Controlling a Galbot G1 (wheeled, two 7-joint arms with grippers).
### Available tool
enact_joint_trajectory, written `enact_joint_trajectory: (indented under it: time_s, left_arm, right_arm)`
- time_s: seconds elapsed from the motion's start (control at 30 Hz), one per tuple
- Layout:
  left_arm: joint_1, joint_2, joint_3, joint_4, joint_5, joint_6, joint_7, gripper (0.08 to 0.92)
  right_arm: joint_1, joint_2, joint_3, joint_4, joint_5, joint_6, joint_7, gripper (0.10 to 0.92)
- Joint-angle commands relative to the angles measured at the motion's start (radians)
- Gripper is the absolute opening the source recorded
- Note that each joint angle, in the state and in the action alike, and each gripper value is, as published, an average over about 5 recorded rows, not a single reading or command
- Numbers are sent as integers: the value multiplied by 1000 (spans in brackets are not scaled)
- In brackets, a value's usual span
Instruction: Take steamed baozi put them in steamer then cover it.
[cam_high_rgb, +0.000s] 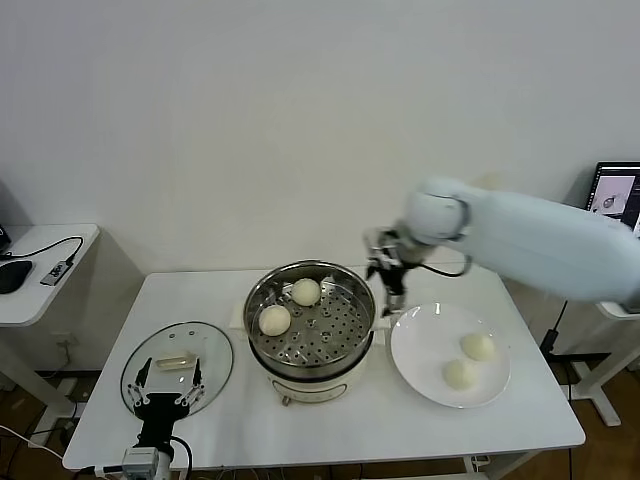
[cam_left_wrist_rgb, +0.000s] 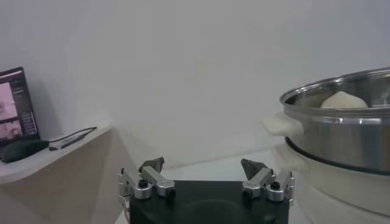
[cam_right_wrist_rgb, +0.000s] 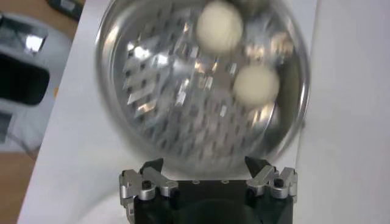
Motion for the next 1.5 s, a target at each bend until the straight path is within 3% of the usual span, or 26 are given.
enact_joint_trajectory:
  time_s: [0.03, 0.3, 0.67, 1.5]
  left_arm:
    - [7, -7, 6, -7, 19, 2, -2, 823]
    - [26, -15, 8, -21, 35, 2, -3, 823]
    - [36, -18, -1, -32, 35, -2, -6, 823]
    - [13, -15, -10, -1, 22, -4, -3, 823]
  right_arm:
    - [-224, -391, 141, 124, -219, 160, -78, 823]
    - [-525, -406, 326, 78, -330, 173, -45, 823]
    - [-716, -324, 470, -50, -398, 189, 2, 823]
    - [-724, -132, 453, -198, -449, 184, 38, 804]
